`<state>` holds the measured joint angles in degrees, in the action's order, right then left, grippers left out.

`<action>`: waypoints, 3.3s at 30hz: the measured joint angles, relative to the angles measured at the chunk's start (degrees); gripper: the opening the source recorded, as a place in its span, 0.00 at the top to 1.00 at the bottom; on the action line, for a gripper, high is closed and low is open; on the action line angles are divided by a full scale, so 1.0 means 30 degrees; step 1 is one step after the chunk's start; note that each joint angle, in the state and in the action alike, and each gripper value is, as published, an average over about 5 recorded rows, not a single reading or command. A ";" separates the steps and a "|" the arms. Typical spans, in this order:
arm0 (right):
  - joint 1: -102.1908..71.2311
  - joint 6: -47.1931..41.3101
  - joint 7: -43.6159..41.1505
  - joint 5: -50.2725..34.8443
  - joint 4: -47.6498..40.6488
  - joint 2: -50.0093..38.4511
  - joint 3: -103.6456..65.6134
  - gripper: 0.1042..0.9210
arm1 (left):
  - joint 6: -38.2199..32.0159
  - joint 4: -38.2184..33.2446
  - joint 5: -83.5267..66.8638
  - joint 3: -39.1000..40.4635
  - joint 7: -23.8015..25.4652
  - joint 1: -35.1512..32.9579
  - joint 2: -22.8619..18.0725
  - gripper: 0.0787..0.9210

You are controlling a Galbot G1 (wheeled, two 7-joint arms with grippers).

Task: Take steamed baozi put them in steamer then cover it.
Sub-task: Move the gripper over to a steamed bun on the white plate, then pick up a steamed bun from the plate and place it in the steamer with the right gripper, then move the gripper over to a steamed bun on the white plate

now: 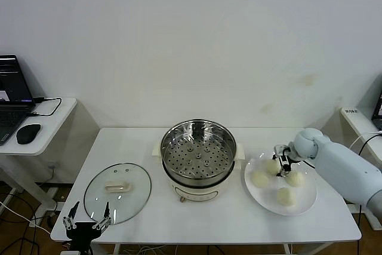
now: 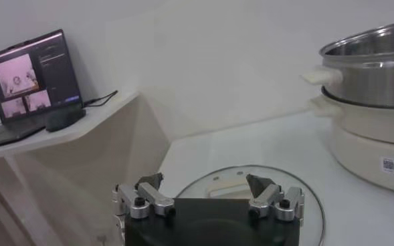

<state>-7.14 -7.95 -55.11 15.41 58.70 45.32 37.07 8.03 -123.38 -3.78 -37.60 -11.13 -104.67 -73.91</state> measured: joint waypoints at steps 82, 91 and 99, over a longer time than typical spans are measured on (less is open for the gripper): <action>1.1225 1.0858 0.4342 -0.0696 0.0474 0.8159 1.2494 0.12 | 0.0259 -0.0068 -0.1443 -0.0655 0.0215 0.1324 0.0966 0.12; 1.3392 0.4985 0.2246 -0.5495 0.4301 0.5324 1.2509 0.12 | 0.0311 -0.0358 -0.1592 -0.0760 0.0366 0.1373 0.1256 0.12; 1.4767 0.0083 0.1038 -0.8324 0.8465 0.1176 1.2722 0.12 | 0.0325 -0.0609 -0.1645 -0.0773 0.0433 0.1382 0.1471 0.12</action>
<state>37.16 -7.70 -51.99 -9.56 84.09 48.85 75.23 9.00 -125.21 -8.71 -39.92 -9.83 -100.53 -69.50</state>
